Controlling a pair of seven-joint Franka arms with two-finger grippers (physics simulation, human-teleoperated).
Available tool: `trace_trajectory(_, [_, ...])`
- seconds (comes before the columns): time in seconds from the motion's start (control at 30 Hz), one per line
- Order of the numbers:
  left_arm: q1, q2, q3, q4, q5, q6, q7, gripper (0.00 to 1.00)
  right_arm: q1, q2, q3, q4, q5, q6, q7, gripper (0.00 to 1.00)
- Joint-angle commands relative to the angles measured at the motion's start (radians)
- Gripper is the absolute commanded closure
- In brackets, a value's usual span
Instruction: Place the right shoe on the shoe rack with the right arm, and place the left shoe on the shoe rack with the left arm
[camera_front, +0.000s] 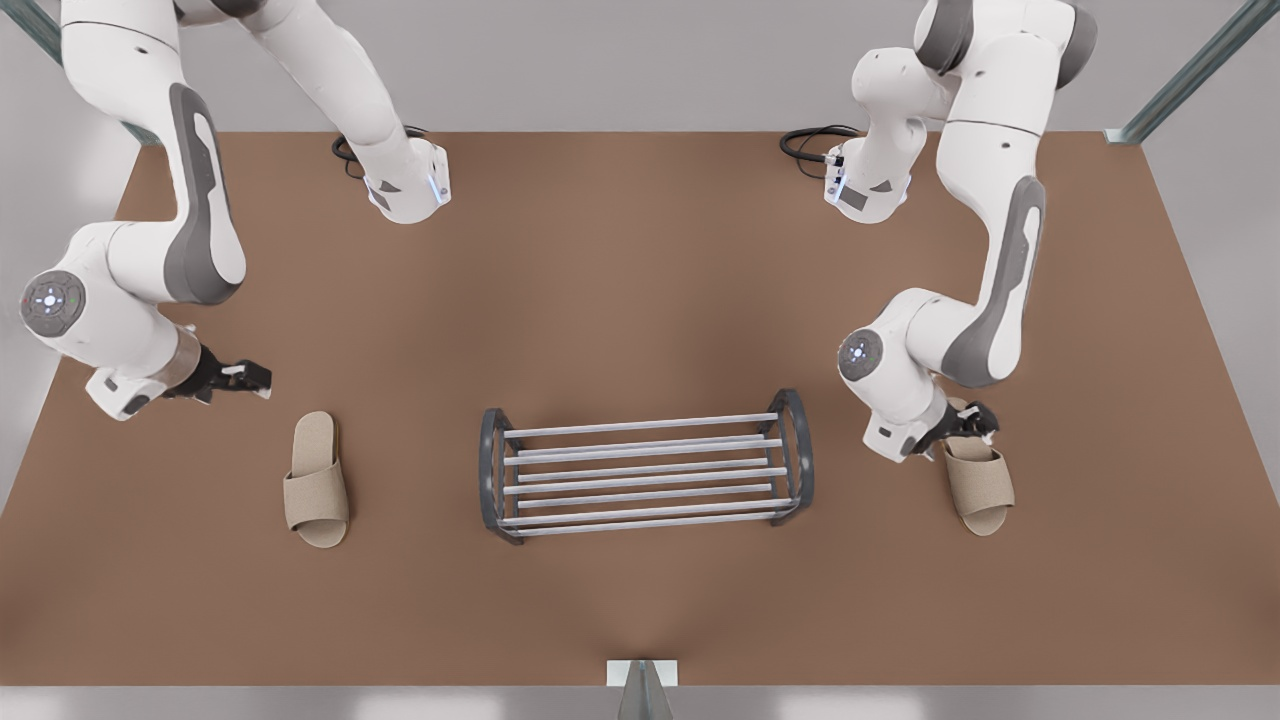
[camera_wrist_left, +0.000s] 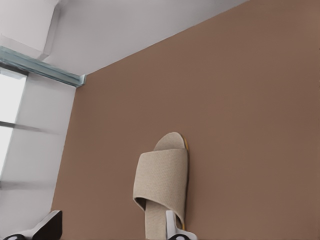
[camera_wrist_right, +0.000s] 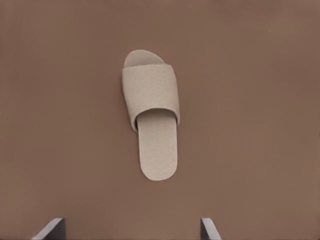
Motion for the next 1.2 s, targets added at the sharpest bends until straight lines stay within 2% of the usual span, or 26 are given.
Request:
trace_trajectory(0.0, [0.000, 0.003, 0.000, -0.027, 0.213, 0.193, -1.640, 0.00, -0.045, 0.050, 0.115, 0.002, -0.279, 0.083, -0.268, 0.00])
trace_trajectory(0.03, [0.000, 0.003, 0.000, -0.052, 0.263, 0.193, -1.771, 0.00, -0.094, 0.151, 0.221, 0.010, -0.461, 0.083, -0.268, 0.00])
trace_trajectory(0.1, [0.002, 0.005, 0.002, -0.073, 0.274, 0.205, -1.880, 0.00, -0.112, 0.282, 0.308, 0.007, -0.686, 0.083, -0.269, 0.00])
trace_trajectory(0.13, [0.000, 0.000, 0.037, -0.130, 0.369, 0.243, -1.963, 0.00, -0.147, 0.371, 0.362, -0.019, -0.837, 0.092, -0.272, 0.00])
trace_trajectory(0.2, [0.002, -0.012, 0.042, -0.188, 0.467, 0.257, -2.082, 0.00, -0.216, 0.448, 0.382, -0.097, -1.015, 0.217, -0.410, 0.00])
trace_trajectory(0.23, [-0.004, -0.035, 0.086, -0.240, 0.553, 0.272, -2.145, 0.00, -0.255, 0.475, 0.383, -0.146, -1.107, 0.288, -0.476, 0.00])
trace_trajectory(0.3, [-0.004, -0.038, 0.088, -0.287, 0.672, 0.275, -2.292, 0.00, -0.384, 0.478, 0.380, -0.280, -1.362, 0.533, -0.508, 0.00])
trace_trajectory(0.37, [-0.006, -0.030, 0.086, -0.313, 0.806, 0.292, -2.342, 0.00, -0.405, 0.474, 0.336, -0.280, -1.425, 0.687, -0.616, 0.00])
trace_trajectory(0.4, [-0.004, -0.024, 0.088, -0.316, 0.870, 0.343, -2.342, 0.00, -0.407, 0.471, 0.269, -0.277, -1.501, 0.817, -0.634, 0.00])
trace_trajectory(0.43, [-0.001, -0.016, 0.108, -0.316, 0.965, 0.389, -2.343, 0.00, -0.399, 0.471, 0.236, -0.274, -1.584, 0.876, -0.630, 0.00])
trace_trajectory(0.5, [0.000, -0.010, 0.146, -0.317, 1.145, 0.463, -2.361, 0.00, -0.358, 0.471, 0.235, -0.265, -1.772, 0.908, -0.688, 0.00])
trace_trajectory(0.6, [0.003, 0.020, 0.209, -0.316, 1.310, 0.493, -2.378, 0.00, -0.252, 0.469, 0.130, -0.237, -1.876, 0.923, -0.765, 0.00])
trace_trajectory(0.63, [0.003, 0.031, 0.212, -0.316, 1.346, 0.493, -2.381, 0.00, -0.240, 0.468, 0.130, -0.237, -1.931, 0.935, -0.777, 0.00])
trace_trajectory(0.7, [0.002, 0.054, 0.214, -0.316, 1.358, 0.507, -2.381, 0.00, -0.221, 0.464, 0.112, -0.245, -1.983, 0.935, -0.780, 0.00])
trace_trajectory(0.73, [0.002, 0.074, 0.215, -0.314, 1.358, 0.506, -2.381, 0.00, -0.177, 0.458, 0.069, -0.246, -2.011, 0.935, -0.780, 0.00])
trace_trajectory(0.77, [0.003, 0.082, 0.226, -0.313, 1.358, 0.506, -2.381, 0.00, -0.144, 0.457, 0.029, -0.240, -2.084, 1.017, -0.777, 0.00])
trace_trajectory(0.9, [0.003, 0.125, 0.260, -0.294, 1.392, 0.496, -2.381, 0.00, -0.134, 0.455, 0.021, -0.234, -2.401, 1.146, -0.809, 0.00])
trace_trajectory(0.97, [0.003, 0.151, 0.260, -0.274, 1.393, 0.495, -2.381, 0.00, -0.103, 0.445, -0.026, -0.223, -2.402, 1.144, -0.886, 0.00])
trace_trajectory(1.07, [0.002, 0.174, 0.260, -0.251, 1.412, 0.479, -2.380, 0.00, -0.114, 0.443, -0.028, -0.229, -2.398, 1.152, -1.162, 0.00])
trace_trajectory(1.1, [0.002, 0.183, 0.260, -0.241, 1.413, 0.478, -2.380, 0.00, -0.112, 0.445, -0.058, -0.225, -2.396, 1.152, -1.255, 0.00])
trace_trajectory(1.17, [0.003, 0.203, 0.260, -0.213, 1.429, 0.478, -2.380, 0.00, -0.108, 0.449, -0.077, -0.212, -2.396, 1.152, -1.285, 0.00])
